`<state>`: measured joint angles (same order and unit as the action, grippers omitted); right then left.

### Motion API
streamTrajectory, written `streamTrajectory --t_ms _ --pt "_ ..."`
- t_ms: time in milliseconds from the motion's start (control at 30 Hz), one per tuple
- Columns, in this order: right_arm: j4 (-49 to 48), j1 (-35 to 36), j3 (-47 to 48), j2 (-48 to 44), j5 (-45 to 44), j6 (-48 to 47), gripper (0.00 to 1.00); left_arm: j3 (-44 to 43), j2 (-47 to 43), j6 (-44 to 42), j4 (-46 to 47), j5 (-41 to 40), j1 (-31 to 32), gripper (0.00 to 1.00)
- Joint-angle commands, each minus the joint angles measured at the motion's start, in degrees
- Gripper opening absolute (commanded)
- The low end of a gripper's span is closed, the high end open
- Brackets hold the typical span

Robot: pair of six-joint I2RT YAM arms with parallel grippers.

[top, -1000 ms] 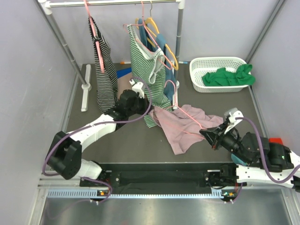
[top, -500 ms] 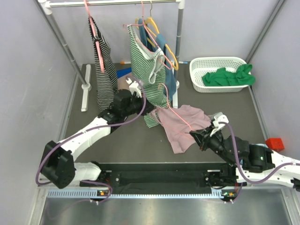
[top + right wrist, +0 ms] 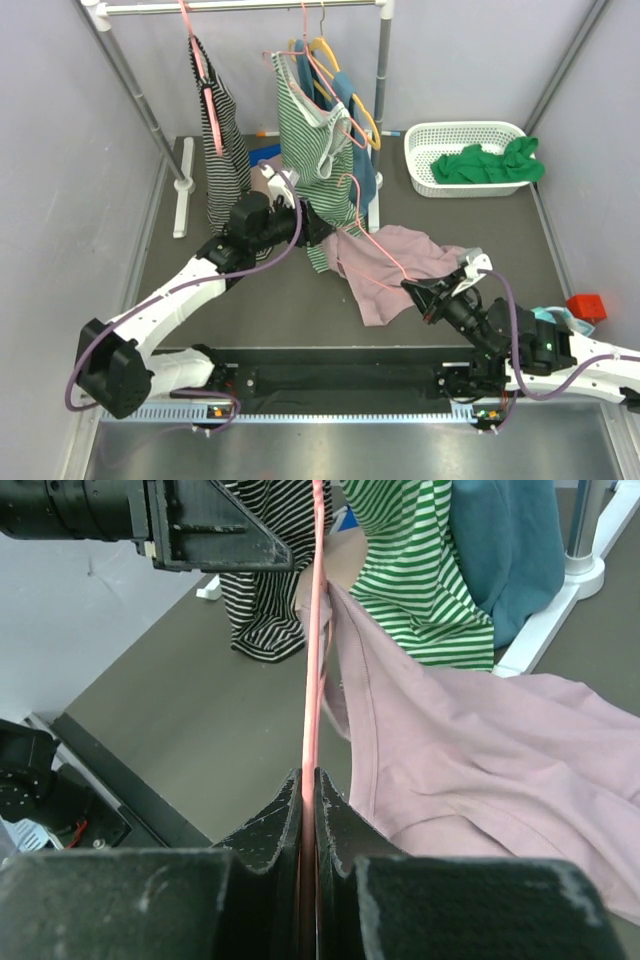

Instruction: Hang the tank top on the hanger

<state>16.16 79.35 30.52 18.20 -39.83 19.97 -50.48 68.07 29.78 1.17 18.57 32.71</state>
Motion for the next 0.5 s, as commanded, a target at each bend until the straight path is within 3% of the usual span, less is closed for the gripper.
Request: streamTrajectory --t_ms 0,133,467 --pt "-9.4 0.7 -2.0 -3.1 0.5 -0.1 0.00 -0.8 -3.6 -3.0 0.8 -2.7 -0.1 0.65" --pt "-11.8 0.6 -4.2 -4.5 0.8 -0.4 0.00 -0.3 -6.3 -4.6 1.6 -4.5 -0.1 0.78" --pt "-18.0 0.7 -6.7 -3.7 2.1 -1.4 0.00 -0.4 -5.9 -4.3 12.2 -1.1 1.3 0.81"
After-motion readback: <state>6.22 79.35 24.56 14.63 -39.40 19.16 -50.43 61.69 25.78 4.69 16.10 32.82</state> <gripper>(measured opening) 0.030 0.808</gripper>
